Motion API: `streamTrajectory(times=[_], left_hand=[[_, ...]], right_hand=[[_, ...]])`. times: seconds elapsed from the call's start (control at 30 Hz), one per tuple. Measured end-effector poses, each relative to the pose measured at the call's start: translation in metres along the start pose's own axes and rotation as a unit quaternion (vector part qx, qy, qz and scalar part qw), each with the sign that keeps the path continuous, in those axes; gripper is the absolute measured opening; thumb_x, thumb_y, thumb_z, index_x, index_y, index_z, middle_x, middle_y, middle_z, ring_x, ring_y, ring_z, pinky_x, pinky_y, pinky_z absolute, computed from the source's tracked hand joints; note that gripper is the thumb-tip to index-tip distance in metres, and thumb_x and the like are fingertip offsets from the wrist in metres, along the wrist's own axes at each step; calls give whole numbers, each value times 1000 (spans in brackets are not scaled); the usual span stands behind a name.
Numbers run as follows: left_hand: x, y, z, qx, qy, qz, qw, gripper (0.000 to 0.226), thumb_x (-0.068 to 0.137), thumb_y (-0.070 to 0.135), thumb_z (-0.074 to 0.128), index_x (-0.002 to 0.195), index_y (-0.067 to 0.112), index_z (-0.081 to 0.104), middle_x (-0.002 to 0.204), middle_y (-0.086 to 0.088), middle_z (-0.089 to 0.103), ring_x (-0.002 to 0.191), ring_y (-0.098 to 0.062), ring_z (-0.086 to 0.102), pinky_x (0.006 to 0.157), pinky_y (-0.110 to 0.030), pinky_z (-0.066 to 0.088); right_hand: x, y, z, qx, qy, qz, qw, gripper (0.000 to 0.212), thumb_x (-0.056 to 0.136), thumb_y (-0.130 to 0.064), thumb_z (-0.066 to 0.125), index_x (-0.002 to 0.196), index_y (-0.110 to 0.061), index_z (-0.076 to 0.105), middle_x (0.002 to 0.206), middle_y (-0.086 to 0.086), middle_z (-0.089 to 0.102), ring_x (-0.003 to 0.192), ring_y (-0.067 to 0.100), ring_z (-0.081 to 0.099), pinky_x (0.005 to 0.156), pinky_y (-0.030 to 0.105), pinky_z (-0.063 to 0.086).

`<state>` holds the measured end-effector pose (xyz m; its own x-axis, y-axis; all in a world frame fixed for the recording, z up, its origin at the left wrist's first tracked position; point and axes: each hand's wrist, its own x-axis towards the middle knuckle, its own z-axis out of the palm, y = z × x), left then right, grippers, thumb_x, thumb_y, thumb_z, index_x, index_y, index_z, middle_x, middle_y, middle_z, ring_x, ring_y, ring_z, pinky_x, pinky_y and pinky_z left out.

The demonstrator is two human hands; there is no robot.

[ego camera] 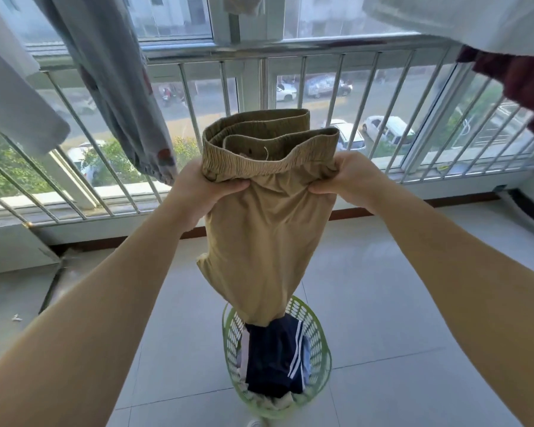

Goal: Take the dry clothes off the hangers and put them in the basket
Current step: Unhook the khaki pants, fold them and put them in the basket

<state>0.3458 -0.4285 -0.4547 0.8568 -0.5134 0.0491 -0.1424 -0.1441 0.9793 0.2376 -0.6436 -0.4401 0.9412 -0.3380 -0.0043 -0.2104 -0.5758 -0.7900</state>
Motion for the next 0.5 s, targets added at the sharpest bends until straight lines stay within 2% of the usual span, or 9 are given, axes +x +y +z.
streamTrajectory(times=[0.1, 0.2, 0.37, 0.5], left_hand=[[-9, -14, 0, 3, -28, 2, 1000, 44, 60, 13, 84, 95, 30, 65, 104, 5, 68, 102, -13, 61, 91, -31, 48], [-23, -28, 2, -10, -54, -22, 998, 43, 63, 7, 82, 96, 28, 64, 99, 7, 68, 95, -9, 63, 84, -26, 49], [-52, -56, 6, -26, -133, -89, 987, 44, 64, 3, 79, 100, 24, 65, 104, 2, 69, 100, -14, 63, 89, -29, 48], [-72, -78, 11, -47, -159, -144, 976, 42, 59, 7, 79, 96, 23, 67, 101, 0, 71, 100, -18, 65, 90, -31, 49]], right_hand=[[-14, 8, 9, 21, -3, 32, 999, 21, 75, -2, 72, 96, -4, 68, 95, 10, 68, 91, 23, 64, 85, 33, 52], [-32, 21, 19, 62, -35, 64, 995, 23, 74, 3, 71, 97, -1, 68, 98, 12, 69, 93, 23, 64, 87, 33, 51], [-61, 41, 32, 51, -121, 97, 987, 23, 72, 4, 72, 84, -15, 70, 86, 0, 69, 86, 17, 63, 87, 31, 48], [-76, 53, 42, 36, -191, 126, 973, 24, 72, 1, 73, 79, -21, 70, 90, 0, 71, 89, 16, 63, 88, 29, 47]])
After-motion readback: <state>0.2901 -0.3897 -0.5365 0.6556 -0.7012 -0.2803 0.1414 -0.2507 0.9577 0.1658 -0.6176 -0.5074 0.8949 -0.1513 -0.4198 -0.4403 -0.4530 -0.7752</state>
